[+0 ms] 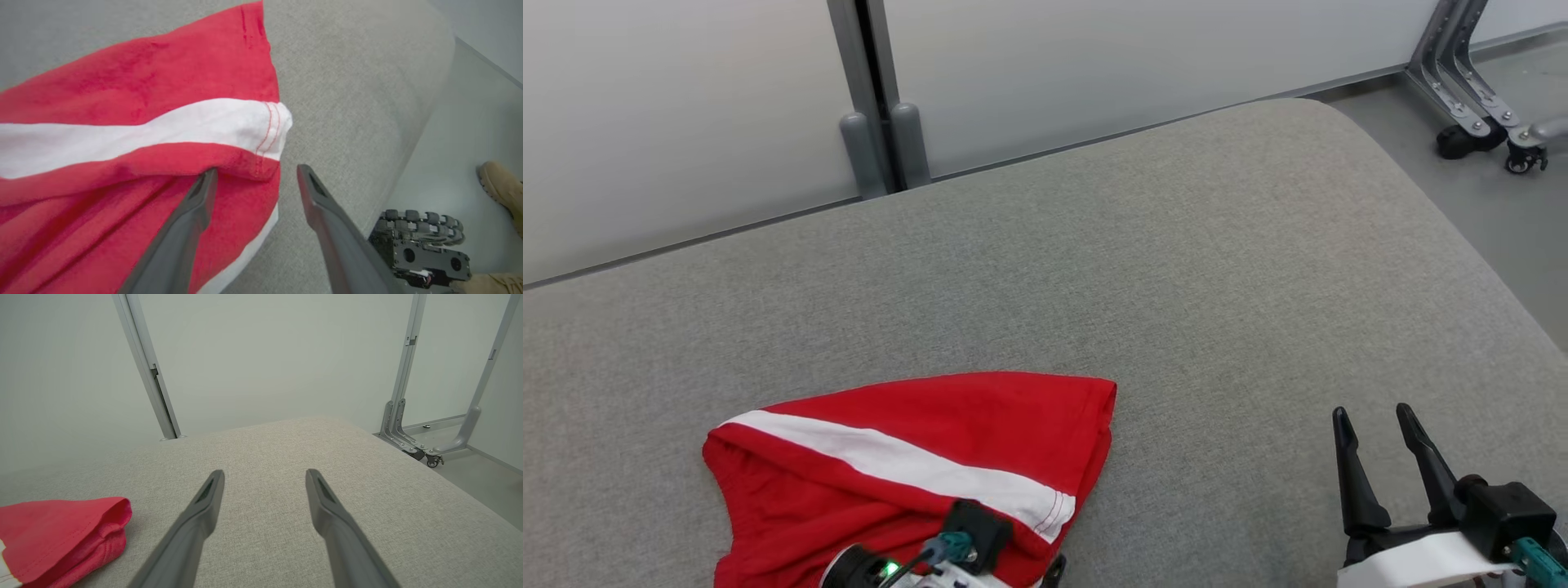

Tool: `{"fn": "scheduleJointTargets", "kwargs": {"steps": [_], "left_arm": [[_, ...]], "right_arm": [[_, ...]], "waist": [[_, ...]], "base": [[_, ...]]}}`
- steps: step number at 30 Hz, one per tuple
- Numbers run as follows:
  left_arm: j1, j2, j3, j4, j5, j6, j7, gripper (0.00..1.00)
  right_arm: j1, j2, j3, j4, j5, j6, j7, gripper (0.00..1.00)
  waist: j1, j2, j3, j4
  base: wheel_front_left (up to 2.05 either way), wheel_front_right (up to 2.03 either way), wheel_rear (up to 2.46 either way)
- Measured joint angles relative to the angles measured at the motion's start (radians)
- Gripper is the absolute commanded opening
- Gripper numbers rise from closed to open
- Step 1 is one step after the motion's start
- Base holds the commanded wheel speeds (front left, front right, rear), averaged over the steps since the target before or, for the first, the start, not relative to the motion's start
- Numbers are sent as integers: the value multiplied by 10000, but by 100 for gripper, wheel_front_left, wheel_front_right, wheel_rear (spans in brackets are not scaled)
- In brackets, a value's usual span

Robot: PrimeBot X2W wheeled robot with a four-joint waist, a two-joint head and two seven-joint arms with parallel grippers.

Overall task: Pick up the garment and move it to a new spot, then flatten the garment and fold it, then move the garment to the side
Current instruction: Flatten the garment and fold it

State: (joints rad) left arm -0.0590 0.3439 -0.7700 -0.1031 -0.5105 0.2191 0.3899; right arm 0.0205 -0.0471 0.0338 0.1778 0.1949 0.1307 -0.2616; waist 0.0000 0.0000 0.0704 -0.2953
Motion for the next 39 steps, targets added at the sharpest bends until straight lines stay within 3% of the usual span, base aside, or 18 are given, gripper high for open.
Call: {"fn": "scheduleJointTargets", "kwargs": {"steps": [6, 12, 13, 14, 15, 20, 24, 28, 31, 35, 36, 37, 38, 39], "left_arm": [[-1471, -880, -654, 1950, 554, -608, 29, 100], [-2339, -1066, -899, 3783, 1085, -700, 107, 100], [-2380, -1087, -907, 3981, 1037, -742, 96, 78], [-2432, -1112, -918, 4148, 1041, -790, 65, 22], [-2482, -1154, -907, 4266, 965, -903, 54, 0], [-2501, -1354, -640, 4477, 244, -1375, -278, 0], [-1813, -2138, 286, 3693, -1695, -1912, -660, 0], [-1162, -2431, 1037, 2989, -3950, -2824, -328, 0], [-947, -2571, 1737, 3037, -5419, -3099, -211, 0], [-1393, -2652, 2265, 3948, -5739, -3150, -729, 0], [-1527, -2673, 2242, 4263, -5574, -3150, -907, 17], [-1629, -2709, 2249, 4596, -5432, -3137, -1126, 45], [-1752, -2731, 2188, 4918, -5267, -3057, -1313, 87], [-1905, -2704, 1981, 5256, -4865, -3047, -1465, 100]], "right_arm": [[-190, 0, 82, 33, 153, 0, 0, 100], [-223, -2, 63, 75, 199, 0, 0, 100], [-220, 0, 63, 77, 219, 0, 0, 100], [-219, 0, 69, 81, 230, 0, 0, 100], [-212, 0, 65, 86, 230, 0, 0, 100], [-201, 0, -65, 119, 142, 0, 0, 100], [-193, 0, -123, 121, 13, 0, 0, 100], [-76, -4, -153, 125, -196, 0, 0, 100], [-97, 2, -73, 127, -263, 0, 0, 100], [-226, 6, 58, 134, -263, 0, 0, 100], [-282, 2, 79, 134, -263, 0, 0, 100], [-316, 2, 98, 140, -267, 0, 0, 100], [-317, 4, 105, 146, -274, 0, 0, 100], [-315, 4, 105, 165, -274, 0, 0, 100]], "waist": [[0, 0, 242, -532], [0, 0, 484, -968], [0, 0, 502, -1013], [0, 0, 510, -1049], [0, 0, 509, -1072], [0, 0, 414, -1021], [0, 0, 263, -933], [-1, 0, 150, -753], [0, 0, 167, -668], [0, 0, 313, -692], [0, 0, 346, -716], [0, 0, 370, -745], [0, 0, 388, -775], [0, 0, 407, -809]], "base": [[0, 0, 0], [0, 0, 0], [0, 0, 0], [0, 0, 0], [0, 0, 0], [0, 0, 0], [0, 0, 0], [0, 0, 0], [0, 0, 0], [0, 0, 0], [0, 0, 0], [0, 0, 0], [0, 0, 0], [0, 0, 0]]}}
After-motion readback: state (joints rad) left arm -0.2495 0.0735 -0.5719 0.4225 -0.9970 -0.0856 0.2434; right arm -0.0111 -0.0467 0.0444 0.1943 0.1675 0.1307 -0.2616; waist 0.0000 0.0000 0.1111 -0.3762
